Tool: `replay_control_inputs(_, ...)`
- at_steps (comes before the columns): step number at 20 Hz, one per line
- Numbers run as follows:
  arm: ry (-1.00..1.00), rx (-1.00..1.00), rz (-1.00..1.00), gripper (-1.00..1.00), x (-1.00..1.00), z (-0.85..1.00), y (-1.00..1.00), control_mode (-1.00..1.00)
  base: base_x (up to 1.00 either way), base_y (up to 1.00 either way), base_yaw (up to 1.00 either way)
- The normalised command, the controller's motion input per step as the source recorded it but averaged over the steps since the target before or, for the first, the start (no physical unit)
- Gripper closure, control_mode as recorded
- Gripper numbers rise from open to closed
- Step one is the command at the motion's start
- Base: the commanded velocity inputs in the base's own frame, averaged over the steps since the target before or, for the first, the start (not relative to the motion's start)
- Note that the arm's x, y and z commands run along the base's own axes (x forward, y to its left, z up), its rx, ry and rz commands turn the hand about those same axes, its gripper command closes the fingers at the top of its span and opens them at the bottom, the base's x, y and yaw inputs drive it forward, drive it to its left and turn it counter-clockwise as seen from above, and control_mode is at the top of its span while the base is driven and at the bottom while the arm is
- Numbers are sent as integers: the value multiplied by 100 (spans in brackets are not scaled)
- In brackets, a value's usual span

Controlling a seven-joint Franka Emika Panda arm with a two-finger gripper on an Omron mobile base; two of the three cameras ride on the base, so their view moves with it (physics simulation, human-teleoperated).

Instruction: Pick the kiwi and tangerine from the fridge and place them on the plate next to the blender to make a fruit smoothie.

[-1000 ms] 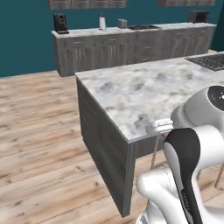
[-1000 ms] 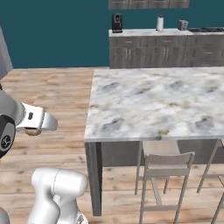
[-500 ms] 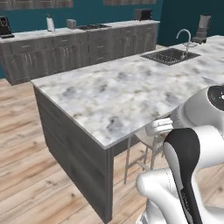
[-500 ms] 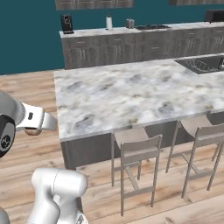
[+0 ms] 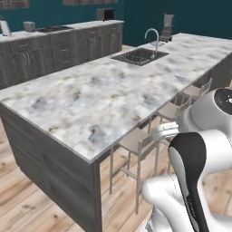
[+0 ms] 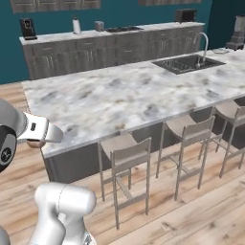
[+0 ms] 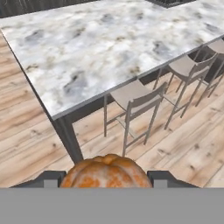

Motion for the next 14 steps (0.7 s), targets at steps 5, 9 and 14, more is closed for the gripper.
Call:
replay_control_inputs(5, 0, 0, 0, 100, 0, 0, 0, 100, -4, -4, -17)
replay_control_inputs(9, 0, 0, 0, 100, 0, 0, 0, 100, -9, 23, 6)
replay_control_inputs(14, 0, 0, 0, 100, 0, 0, 0, 100, 0, 55, 16)
